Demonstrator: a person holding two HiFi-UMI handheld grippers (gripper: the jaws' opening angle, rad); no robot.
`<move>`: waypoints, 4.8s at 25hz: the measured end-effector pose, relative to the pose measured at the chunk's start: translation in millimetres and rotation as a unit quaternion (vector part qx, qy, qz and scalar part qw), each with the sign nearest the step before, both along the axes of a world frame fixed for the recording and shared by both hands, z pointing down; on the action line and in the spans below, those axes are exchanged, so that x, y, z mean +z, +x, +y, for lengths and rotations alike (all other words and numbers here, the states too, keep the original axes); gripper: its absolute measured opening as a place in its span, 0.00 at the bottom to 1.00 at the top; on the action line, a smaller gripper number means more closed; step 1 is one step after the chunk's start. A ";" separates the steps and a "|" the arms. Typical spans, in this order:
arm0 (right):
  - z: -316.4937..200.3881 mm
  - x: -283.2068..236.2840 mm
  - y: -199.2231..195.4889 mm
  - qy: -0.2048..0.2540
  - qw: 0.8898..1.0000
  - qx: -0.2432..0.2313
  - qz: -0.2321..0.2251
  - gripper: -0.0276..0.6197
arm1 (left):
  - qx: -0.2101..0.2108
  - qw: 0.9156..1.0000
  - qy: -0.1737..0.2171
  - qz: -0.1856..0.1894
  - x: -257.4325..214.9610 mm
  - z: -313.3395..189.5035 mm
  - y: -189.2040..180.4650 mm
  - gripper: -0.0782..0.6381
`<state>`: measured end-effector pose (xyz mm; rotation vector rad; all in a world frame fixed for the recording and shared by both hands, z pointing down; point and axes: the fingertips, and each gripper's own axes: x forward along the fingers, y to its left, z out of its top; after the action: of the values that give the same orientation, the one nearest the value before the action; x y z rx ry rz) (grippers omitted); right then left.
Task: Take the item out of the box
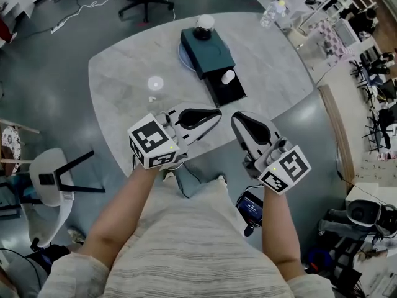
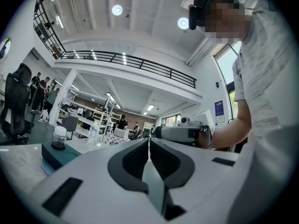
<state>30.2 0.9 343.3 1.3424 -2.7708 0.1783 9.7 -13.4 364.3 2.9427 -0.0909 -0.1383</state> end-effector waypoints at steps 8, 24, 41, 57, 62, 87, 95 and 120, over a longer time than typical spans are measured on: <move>-16.8 2.1 20.9 -0.011 1.000 -0.017 0.015 0.08 | -0.003 1.000 -0.013 0.000 7.7 -15.3 18.6 0.14; -77.9 22.1 70.9 -0.029 0.998 -0.059 0.021 0.08 | -0.049 0.998 -0.024 -0.007 17.6 -76.0 64.3 0.14; -167.2 87.5 93.6 -0.089 0.984 -0.136 0.070 0.08 | -0.131 0.988 -0.059 -0.053 61.4 -152.6 71.6 0.14; -200.4 131.8 98.9 -0.127 0.969 -0.165 0.131 0.25 | -0.150 0.983 -0.084 -0.066 89.2 -177.9 87.6 0.14; -208.1 149.3 104.1 -0.138 0.962 -0.167 0.166 0.30 | -0.156 0.982 -0.087 -0.067 90.7 -181.0 87.9 0.14; -217.6 241.6 121.4 -0.228 0.916 -0.158 0.290 0.41 | -0.159 0.980 -0.095 -0.068 93.1 -178.4 87.6 0.14; -213.7 254.4 126.0 -0.241 0.902 -0.164 0.320 0.41 | -0.160 0.980 -0.097 -0.068 92.8 -173.0 87.5 0.14; -208.9 227.9 121.1 -0.229 0.918 -0.137 0.295 0.33 | -0.145 0.983 -0.090 -0.064 87.7 -166.9 85.2 0.14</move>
<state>151.3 -208.1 571.2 0.7258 -2.1820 0.3196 94.9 -180.3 452.0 2.7371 -0.5224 0.0175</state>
